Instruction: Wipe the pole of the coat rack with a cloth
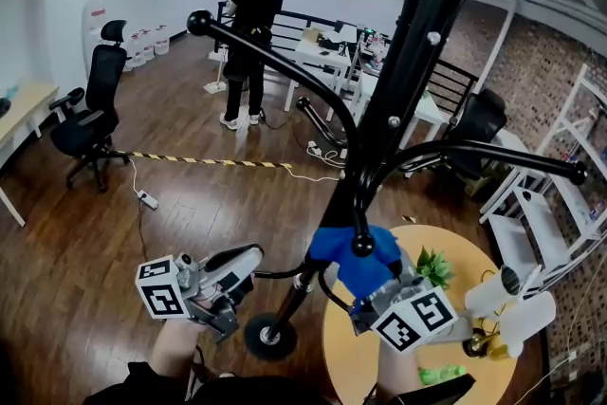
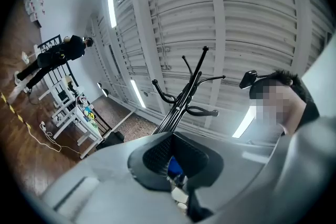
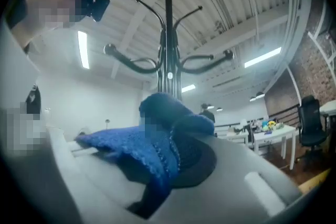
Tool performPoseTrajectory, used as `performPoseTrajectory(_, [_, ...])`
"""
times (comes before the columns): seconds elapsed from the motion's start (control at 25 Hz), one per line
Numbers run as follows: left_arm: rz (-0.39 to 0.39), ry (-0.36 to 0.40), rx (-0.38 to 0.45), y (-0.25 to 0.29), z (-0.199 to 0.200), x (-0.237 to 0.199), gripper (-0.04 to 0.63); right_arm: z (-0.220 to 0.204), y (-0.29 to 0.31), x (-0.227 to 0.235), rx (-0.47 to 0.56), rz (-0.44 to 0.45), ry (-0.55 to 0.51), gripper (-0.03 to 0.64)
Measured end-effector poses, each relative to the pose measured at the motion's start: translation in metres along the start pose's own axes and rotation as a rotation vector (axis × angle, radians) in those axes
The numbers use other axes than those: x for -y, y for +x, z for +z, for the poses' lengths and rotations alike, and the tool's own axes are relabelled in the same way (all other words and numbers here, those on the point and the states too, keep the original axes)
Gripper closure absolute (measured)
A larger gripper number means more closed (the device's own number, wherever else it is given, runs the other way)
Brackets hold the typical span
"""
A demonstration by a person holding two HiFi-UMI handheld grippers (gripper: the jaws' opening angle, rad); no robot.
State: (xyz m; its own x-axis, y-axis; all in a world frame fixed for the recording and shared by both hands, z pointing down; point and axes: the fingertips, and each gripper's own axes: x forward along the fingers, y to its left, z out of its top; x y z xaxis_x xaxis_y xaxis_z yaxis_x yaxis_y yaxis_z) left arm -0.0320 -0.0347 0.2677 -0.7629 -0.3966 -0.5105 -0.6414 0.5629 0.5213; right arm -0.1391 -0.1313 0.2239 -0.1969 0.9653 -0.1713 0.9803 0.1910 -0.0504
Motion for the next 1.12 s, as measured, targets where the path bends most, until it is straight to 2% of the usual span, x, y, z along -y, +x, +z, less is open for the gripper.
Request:
performPoseTrajectory(0.12, [0.007, 0.019, 0.016, -0.006, 0.005, 0.003, 0.592, 0.061, 0.006, 0.004, 0.145, -0.021, -0.052, 0.594])
performPoseTrajectory(0.4, [0.029, 0.056, 0.065, -0.023, 0.019, 0.012, 0.592, 0.168, -0.002, -0.006, 0.372, -0.035, -0.14, 0.594])
performPoseTrajectory(0.56, [0.024, 0.074, 0.072, -0.024, 0.025, 0.015, 0.592, 0.196, -0.024, -0.01, 0.438, -0.083, -0.19, 0.594])
performPoseTrajectory(0.72, [0.004, 0.064, 0.056, -0.016, 0.021, 0.013, 0.592, 0.22, -0.055, -0.008, 0.507, -0.081, -0.171, 0.594])
performPoseTrajectory(0.92, [-0.048, 0.039, 0.033, 0.003, 0.012, 0.011, 0.592, 0.261, -0.109, -0.008, 0.649, -0.111, -0.164, 0.594])
performPoseTrajectory(1.12, [-0.077, 0.004, 0.011, 0.012, -0.001, 0.013, 0.592, 0.263, -0.115, -0.006, 0.652, -0.139, -0.161, 0.594])
